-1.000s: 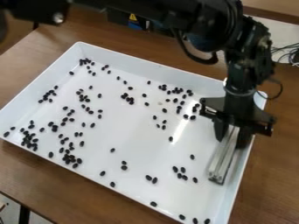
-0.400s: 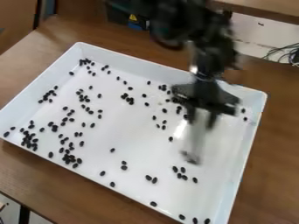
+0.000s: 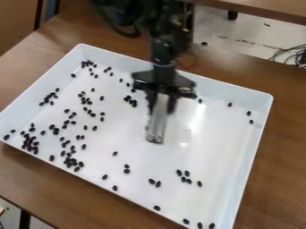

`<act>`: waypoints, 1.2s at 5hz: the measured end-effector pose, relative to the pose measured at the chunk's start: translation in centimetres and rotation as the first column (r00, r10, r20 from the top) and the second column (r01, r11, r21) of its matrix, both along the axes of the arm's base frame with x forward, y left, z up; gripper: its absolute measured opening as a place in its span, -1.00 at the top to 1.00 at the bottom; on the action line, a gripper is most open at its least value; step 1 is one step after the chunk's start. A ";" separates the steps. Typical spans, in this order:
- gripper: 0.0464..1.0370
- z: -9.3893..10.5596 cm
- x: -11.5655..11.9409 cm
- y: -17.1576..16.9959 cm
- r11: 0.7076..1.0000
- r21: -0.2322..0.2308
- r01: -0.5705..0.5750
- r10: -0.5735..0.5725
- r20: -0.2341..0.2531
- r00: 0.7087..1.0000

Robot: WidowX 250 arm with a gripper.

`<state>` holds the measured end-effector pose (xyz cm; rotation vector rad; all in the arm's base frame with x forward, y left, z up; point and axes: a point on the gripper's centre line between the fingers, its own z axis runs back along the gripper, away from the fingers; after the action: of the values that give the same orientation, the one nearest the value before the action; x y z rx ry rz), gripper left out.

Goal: Sweep into pile

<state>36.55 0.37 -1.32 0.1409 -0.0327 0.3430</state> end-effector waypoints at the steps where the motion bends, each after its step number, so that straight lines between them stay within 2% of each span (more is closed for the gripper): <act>1: 0.38 -0.1 -0.5 4.9 0.999 0.029 -0.031 0.032 -0.017 0.999; 2: 0.38 0.3 -2.6 10.8 0.995 0.074 -0.063 0.066 -0.047 0.997; 3: 0.38 1.1 -4.1 17.2 0.995 0.083 -0.056 0.063 -0.075 0.995; 4: 0.38 1.6 -4.1 17.0 0.998 0.060 -0.008 0.012 -0.072 0.997; 6: 0.38 2.4 -3.9 13.0 1.000 -0.010 0.028 -0.029 -0.045 0.999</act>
<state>32.64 13.37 1.07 0.1389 0.0120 0.3112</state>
